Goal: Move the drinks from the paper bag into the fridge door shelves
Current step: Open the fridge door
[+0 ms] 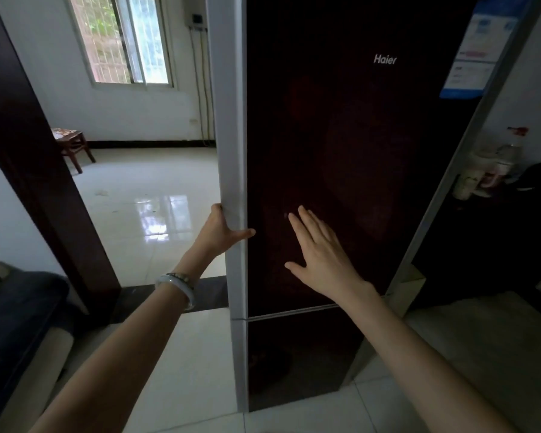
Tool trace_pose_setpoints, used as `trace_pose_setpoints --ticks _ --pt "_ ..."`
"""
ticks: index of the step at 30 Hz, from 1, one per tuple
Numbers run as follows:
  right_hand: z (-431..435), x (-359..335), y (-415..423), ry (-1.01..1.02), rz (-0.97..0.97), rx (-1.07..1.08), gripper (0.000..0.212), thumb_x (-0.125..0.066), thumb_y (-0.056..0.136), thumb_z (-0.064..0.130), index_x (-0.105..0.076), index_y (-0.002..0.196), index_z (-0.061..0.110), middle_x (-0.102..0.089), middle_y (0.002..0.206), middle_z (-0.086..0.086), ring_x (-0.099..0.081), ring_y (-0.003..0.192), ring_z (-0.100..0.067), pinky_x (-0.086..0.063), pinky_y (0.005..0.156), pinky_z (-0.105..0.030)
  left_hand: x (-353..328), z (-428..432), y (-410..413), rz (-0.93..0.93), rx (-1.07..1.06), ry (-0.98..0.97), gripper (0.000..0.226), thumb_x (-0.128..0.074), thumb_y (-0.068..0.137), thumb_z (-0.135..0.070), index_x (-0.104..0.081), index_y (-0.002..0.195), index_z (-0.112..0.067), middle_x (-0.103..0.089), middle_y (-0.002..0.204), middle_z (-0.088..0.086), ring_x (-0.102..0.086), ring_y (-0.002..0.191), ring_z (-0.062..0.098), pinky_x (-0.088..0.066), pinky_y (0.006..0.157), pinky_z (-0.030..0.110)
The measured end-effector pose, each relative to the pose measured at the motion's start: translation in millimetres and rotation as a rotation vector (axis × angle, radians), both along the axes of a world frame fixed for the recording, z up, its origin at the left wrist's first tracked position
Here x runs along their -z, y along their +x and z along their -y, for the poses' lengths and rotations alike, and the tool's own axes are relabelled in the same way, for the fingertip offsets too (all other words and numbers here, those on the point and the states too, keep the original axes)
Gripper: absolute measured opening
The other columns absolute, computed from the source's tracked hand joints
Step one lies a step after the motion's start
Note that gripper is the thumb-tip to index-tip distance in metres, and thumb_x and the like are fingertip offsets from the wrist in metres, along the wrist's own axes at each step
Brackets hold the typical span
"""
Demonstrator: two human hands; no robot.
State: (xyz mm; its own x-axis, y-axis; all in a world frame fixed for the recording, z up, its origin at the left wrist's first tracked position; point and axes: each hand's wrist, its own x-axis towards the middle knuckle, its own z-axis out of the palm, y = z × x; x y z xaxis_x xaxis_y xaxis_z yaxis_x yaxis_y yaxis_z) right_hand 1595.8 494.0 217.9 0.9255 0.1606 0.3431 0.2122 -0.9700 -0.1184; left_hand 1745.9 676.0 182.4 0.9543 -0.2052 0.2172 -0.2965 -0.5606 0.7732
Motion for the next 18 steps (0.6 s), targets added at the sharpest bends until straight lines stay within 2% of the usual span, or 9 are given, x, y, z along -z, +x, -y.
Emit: trace_pose_setpoints --ticks 5,9,13,15,18 --pt "3 0 -24 -0.008 0.004 -0.019 0.086 -0.061 0.086 0.032 -0.004 0.148 0.014 0.000 0.158 -0.010 -0.001 0.145 -0.023 -0.003 0.117 -0.036 16 0 -55 0.142 -0.003 0.029 0.079 -0.080 0.071 -0.024 -0.031 0.127 0.002 -0.045 0.123 0.018 -0.050 0.112 0.029 -0.044 0.089 0.029" --pt "-5 7 -60 -0.018 0.040 -0.104 0.084 -0.060 0.087 0.033 -0.006 0.148 0.014 0.001 0.157 -0.014 -0.007 0.144 -0.027 -0.008 0.116 -0.037 29 6 -126 0.359 0.045 0.126 0.089 -0.078 0.073 -0.025 -0.024 0.137 0.004 -0.041 0.134 0.019 -0.044 0.122 0.029 -0.038 0.100 0.029" --pt "-2 18 -104 -0.075 0.098 -0.197 0.083 -0.058 0.087 0.030 -0.005 0.148 0.014 -0.001 0.157 -0.016 -0.012 0.143 -0.030 -0.010 0.114 -0.037 35 11 -187 0.439 0.171 0.245 0.108 -0.076 0.073 -0.032 -0.003 0.147 -0.003 -0.016 0.154 0.014 -0.017 0.143 0.022 -0.025 0.115 0.038" --pt "8 23 -126 -0.068 0.093 -0.214 0.084 -0.057 0.087 0.027 -0.001 0.148 0.017 0.002 0.157 -0.015 -0.010 0.144 -0.028 -0.011 0.114 -0.036 38 18 -217 0.518 0.179 0.348 0.107 -0.074 0.075 -0.036 -0.002 0.147 -0.003 -0.009 0.156 0.016 -0.009 0.144 0.024 -0.023 0.115 0.044" --pt "32 29 -160 -0.041 0.081 -0.198 0.082 -0.053 0.088 0.027 0.002 0.148 0.017 0.007 0.157 -0.012 -0.006 0.144 -0.025 -0.015 0.116 -0.037 41 37 -259 0.596 0.201 0.471 0.102 -0.067 0.077 -0.043 -0.006 0.146 0.002 -0.009 0.155 0.018 -0.005 0.144 0.028 -0.022 0.114 0.047"
